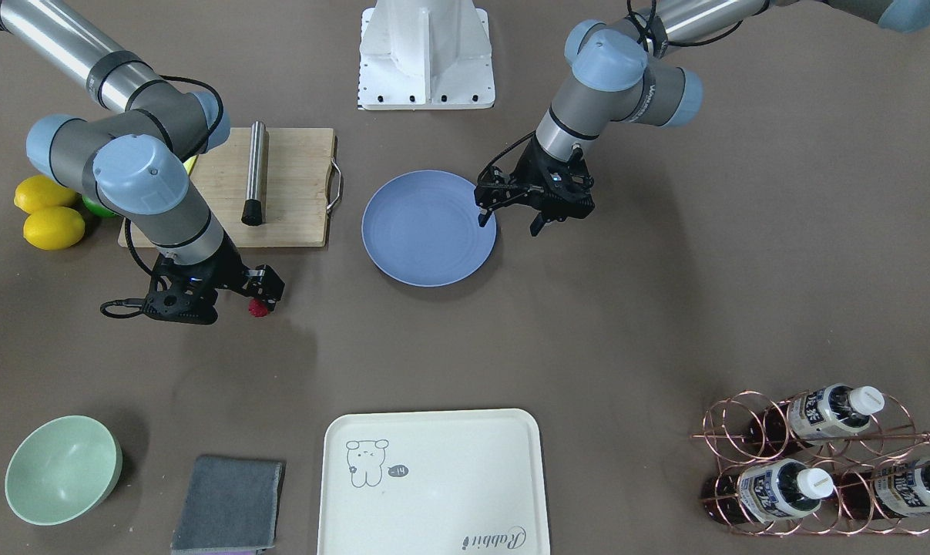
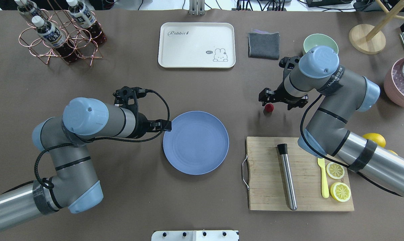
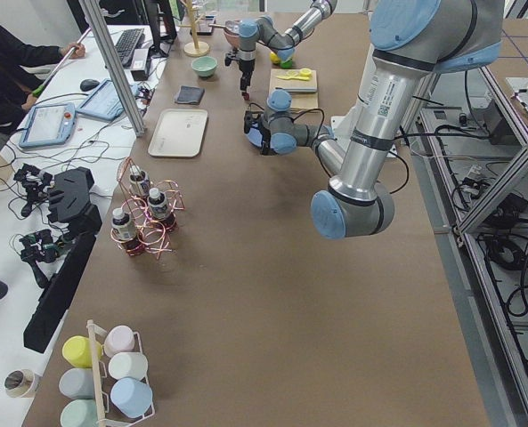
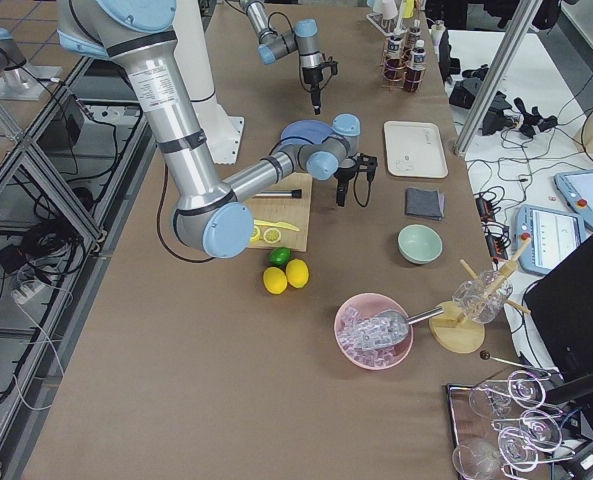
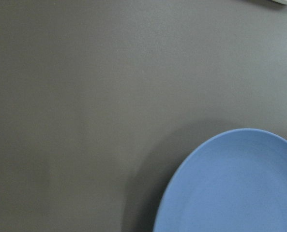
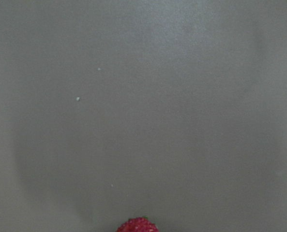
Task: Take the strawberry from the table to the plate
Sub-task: 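Lower the right gripper over the red strawberry and close on it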
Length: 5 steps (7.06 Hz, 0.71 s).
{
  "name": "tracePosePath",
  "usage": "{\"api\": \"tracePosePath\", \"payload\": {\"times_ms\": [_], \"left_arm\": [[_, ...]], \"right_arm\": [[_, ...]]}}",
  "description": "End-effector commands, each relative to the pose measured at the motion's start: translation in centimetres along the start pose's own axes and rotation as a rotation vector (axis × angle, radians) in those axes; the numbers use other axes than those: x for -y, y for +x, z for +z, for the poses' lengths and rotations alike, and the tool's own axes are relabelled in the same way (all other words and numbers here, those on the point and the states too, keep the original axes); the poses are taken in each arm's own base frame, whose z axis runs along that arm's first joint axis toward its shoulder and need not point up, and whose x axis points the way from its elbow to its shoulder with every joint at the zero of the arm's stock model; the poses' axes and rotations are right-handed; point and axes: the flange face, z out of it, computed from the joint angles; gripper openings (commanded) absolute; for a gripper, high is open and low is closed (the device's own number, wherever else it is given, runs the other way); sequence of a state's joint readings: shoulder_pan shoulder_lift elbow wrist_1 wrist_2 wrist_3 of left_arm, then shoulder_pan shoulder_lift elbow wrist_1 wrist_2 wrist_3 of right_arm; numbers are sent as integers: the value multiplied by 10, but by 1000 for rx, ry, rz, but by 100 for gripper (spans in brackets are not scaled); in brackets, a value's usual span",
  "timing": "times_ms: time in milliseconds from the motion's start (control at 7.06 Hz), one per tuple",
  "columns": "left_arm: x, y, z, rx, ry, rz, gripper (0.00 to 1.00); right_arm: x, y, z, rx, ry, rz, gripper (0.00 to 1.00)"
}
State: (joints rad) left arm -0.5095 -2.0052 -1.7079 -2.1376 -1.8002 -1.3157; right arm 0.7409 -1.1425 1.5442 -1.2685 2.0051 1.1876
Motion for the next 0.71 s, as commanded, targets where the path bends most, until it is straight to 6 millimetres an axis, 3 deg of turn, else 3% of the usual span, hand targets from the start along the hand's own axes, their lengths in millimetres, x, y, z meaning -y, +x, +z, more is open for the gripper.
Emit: {"api": "tracePosePath", "payload": {"times_ms": [0, 142, 283, 566], "left_arm": [[6, -7, -2, 9, 8, 10, 98], [7, -9, -1, 15, 14, 10, 98], [21, -18, -6, 27, 41, 54, 98], [57, -58, -29, 72, 87, 185, 98]], "right_arm": [[-2, -1, 6, -3, -1, -3, 47], [-4, -2, 7, -4, -4, -4, 0], [-4, -4, 5, 2, -3, -7, 0], [7, -14, -22, 39, 3, 3, 0]]}}
